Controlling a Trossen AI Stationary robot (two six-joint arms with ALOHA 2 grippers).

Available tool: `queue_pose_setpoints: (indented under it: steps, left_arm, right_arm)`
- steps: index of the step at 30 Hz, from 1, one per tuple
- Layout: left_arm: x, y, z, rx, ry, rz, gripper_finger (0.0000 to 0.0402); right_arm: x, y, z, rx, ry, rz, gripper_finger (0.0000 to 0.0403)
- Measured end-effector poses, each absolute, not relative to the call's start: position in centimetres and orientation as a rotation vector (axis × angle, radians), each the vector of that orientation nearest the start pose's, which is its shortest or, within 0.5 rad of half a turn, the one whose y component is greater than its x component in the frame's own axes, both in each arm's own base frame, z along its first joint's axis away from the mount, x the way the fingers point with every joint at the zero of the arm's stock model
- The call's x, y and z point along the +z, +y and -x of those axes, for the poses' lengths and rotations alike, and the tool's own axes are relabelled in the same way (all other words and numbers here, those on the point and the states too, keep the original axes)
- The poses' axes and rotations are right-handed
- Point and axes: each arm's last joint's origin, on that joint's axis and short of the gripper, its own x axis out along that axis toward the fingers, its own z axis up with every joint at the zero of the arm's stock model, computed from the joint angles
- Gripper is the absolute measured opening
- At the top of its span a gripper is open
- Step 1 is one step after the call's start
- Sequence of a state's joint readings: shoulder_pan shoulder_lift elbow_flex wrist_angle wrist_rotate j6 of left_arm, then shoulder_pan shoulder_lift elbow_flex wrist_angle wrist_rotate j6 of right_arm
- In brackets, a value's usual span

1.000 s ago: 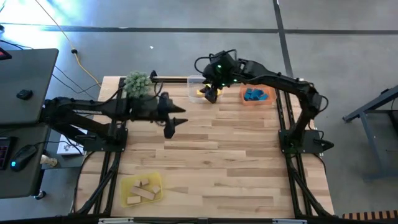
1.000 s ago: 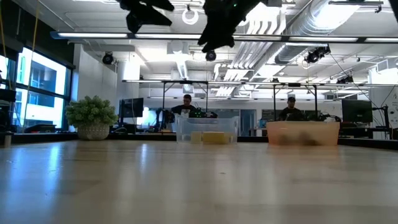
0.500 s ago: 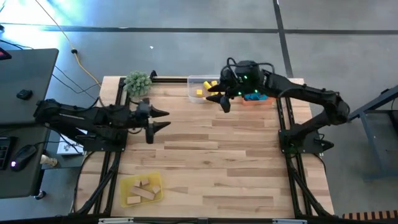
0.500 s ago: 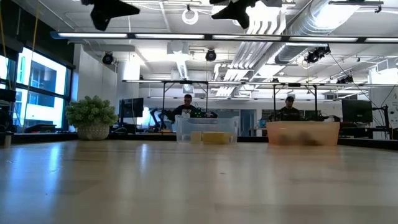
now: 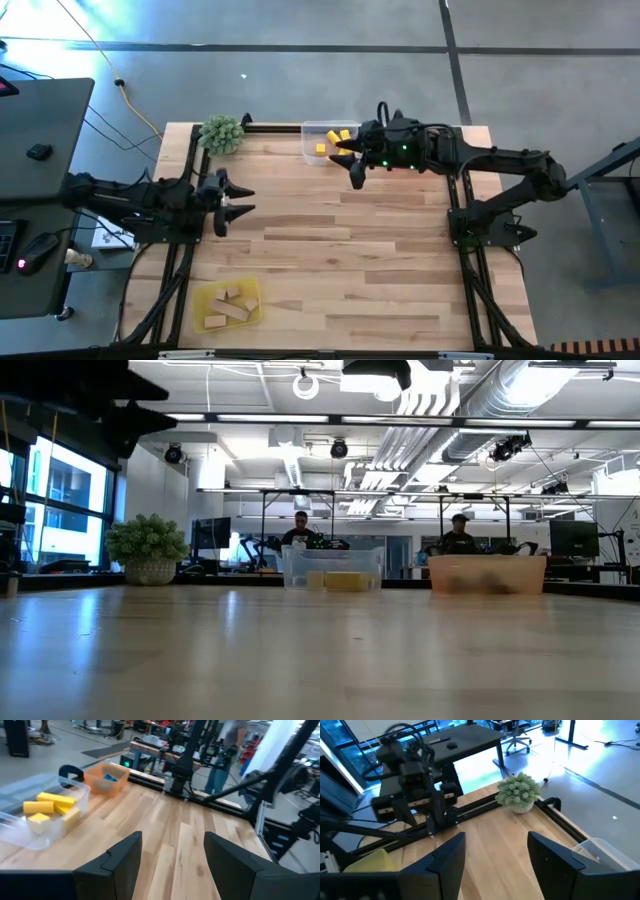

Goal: Sort & place blocks by color
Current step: Return to Home Position

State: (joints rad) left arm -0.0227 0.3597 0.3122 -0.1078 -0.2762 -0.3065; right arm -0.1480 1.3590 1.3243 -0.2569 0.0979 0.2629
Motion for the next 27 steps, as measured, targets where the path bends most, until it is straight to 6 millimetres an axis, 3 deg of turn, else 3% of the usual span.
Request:
queue_pose_setpoints:
  steps: [16, 20, 27]
  left_arm:
    - [16.8, 0.3, -9.8, 0.172, 0.09, 0.273, 0.0202]
    - [17.0, 0.3, -9.8, 0.147, 0.073, 0.238, 0.0202]
    - [16.7, 0.3, -9.9, 0.151, 0.116, 0.202, 0.0202]
  right_arm:
    - [38.2, -3.6, -30.1, -0.317, 0.279, -0.291, 0.0201]
    - [38.1, -3.6, -29.7, -0.321, 0.308, -0.288, 0.0201]
    - [39.6, -3.5, -26.1, -0.323, 0.363, -0.202, 0.0201]
